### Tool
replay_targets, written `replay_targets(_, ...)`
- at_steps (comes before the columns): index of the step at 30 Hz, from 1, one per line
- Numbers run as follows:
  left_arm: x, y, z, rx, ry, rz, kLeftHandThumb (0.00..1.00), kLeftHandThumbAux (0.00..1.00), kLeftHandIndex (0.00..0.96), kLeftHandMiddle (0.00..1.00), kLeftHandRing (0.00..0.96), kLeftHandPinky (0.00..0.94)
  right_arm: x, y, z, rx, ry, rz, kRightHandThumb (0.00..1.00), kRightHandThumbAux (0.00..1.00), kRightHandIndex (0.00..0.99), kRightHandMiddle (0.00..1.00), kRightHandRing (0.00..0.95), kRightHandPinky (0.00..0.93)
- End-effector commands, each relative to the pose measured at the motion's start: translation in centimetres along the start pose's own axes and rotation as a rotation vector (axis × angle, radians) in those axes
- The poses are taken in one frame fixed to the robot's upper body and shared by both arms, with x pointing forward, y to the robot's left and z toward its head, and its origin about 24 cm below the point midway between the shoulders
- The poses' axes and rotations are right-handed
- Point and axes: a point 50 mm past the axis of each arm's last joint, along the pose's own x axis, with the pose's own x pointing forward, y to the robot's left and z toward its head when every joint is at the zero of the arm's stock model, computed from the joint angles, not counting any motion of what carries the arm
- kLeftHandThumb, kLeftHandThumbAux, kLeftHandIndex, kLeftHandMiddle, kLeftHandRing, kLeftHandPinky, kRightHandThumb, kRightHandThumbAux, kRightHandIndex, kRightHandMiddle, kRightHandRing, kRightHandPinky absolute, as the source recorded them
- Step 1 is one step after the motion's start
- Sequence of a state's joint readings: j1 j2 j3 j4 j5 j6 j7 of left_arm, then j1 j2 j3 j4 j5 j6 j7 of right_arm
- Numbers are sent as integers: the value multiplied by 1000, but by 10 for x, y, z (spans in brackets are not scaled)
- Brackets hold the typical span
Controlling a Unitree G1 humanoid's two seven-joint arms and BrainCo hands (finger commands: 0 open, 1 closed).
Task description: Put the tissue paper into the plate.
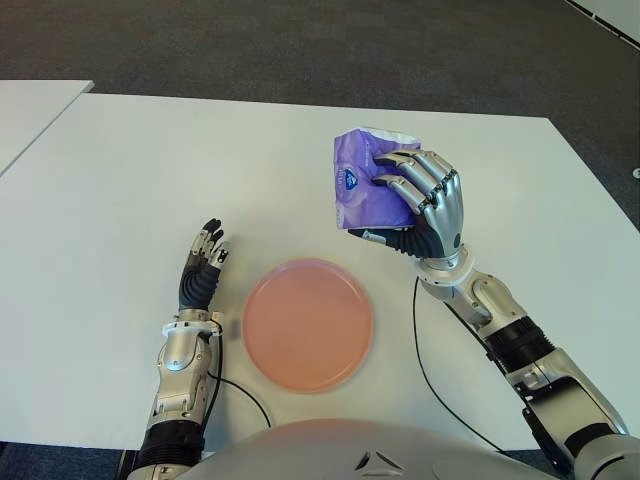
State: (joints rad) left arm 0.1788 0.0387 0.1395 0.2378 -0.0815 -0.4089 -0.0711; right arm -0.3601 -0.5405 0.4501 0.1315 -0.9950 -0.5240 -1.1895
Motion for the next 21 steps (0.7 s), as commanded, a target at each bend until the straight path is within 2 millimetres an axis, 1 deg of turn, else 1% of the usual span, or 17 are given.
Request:
replay_targets(1, -8, 1, -16, -12, 91, 18, 0, 468, 0, 0, 0, 0, 8, -9, -7, -9, -19, -68, 706, 722, 439, 847, 843, 835)
replay_targets(11, -8, 1, -17, -8, 87, 22, 0, 473, 0, 0, 0, 0, 22, -9, -8, -18, -76, -109, 703, 724, 439, 836, 845, 848)
replay_targets(13, -8, 1, -17, -7, 87, 23, 0, 474, 0, 0, 0, 0, 25, -6, -7, -7, -85, -125, 702, 724, 439, 833, 844, 848)
replay_targets(14, -8, 1, -17, -8, 87, 24, 0, 474, 0, 0, 0, 0, 26, -2, -3, 10, -89, -141, 702, 725, 439, 830, 843, 848)
replay_targets(17, -8, 1, -17, -9, 87, 25, 0, 474, 0, 0, 0, 0, 26, 6, 5, 54, -91, -159, 703, 725, 439, 820, 836, 839)
replay_targets(21, -8, 1, -17, -10, 87, 23, 0, 472, 0, 0, 0, 0, 16, 9, 13, 94, -73, -126, 704, 725, 440, 812, 828, 834)
